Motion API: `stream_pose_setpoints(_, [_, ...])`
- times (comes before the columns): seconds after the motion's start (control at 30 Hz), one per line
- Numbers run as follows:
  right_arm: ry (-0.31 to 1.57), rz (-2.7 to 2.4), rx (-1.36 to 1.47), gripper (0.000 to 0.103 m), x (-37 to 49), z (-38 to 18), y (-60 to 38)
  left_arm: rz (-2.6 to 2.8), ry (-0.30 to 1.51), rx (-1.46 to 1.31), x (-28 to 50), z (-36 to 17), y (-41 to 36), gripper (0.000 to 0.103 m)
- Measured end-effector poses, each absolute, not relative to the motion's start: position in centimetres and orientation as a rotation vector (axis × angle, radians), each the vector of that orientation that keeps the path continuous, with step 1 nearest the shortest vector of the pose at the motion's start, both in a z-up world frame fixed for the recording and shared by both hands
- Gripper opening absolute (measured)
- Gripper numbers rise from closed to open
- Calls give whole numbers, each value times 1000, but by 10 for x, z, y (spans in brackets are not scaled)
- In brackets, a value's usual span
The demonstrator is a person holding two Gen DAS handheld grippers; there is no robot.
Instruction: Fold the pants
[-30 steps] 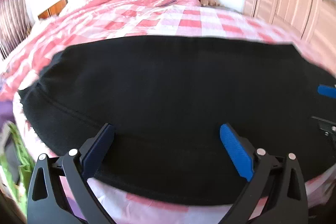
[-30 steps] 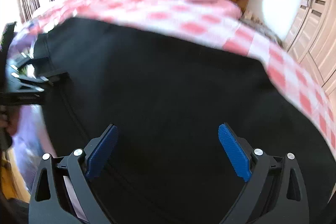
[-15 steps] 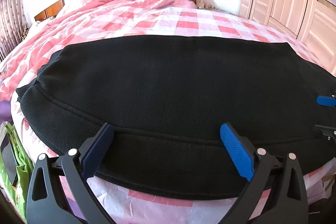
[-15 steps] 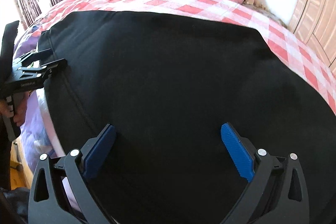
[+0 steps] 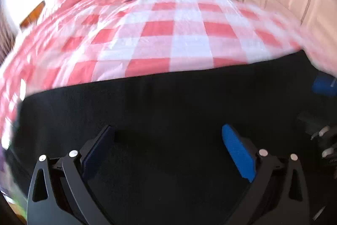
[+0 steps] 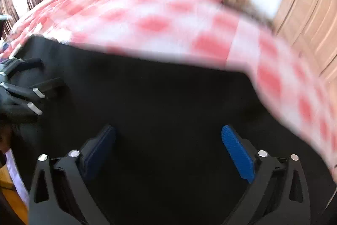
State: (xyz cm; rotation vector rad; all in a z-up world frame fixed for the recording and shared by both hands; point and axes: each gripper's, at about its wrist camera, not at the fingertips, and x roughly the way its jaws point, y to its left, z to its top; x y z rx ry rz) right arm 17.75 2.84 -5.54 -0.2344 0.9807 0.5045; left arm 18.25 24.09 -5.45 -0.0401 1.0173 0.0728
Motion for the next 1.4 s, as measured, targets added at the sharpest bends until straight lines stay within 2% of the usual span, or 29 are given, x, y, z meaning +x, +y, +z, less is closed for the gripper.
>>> stream_pose_setpoints(0.17, [947, 458, -296, 99, 160, -39, 2, 135, 950, -19, 157, -45, 264, 102])
stream_pose_setpoints(0.27, [952, 323, -287, 99, 167, -39, -51, 198, 907, -92, 138, -39, 306, 102])
stream_pose_setpoints(0.4, [1042, 229, -71, 99, 180, -55, -138, 316, 955, -157, 124, -56, 364, 102])
stream_pose_setpoints(0.47, [1032, 227, -40, 99, 178, -50, -147, 261, 920, -203, 116, -60, 377, 102])
stream_pose_setpoints(0.53, [1034, 150, -122, 99, 176, -47, -131, 285, 913, -163, 114, -56, 372, 102])
stream_pose_setpoints(0.63, [968, 285, -97, 99, 161, -28, -87, 318, 863, -187, 101, -42, 360, 101])
stream_pose_setpoints(0.77, [885, 529, -223, 99, 140, -8, 17, 318, 754, -226, 64, -20, 358, 101])
stream_pose_setpoints(0.97, [823, 822, -399, 98, 102, -18, 164, 394, 696, -505, -3, -16, 448, 101])
stream_pose_setpoints(1.17, [819, 903, -428, 99, 90, -27, 217, 234, 685, -857, -25, -46, 522, 100])
stream_pose_setpoints(1.4, [885, 882, -419, 99, 91, -46, 226, 150, 640, -943, -14, -62, 530, 99])
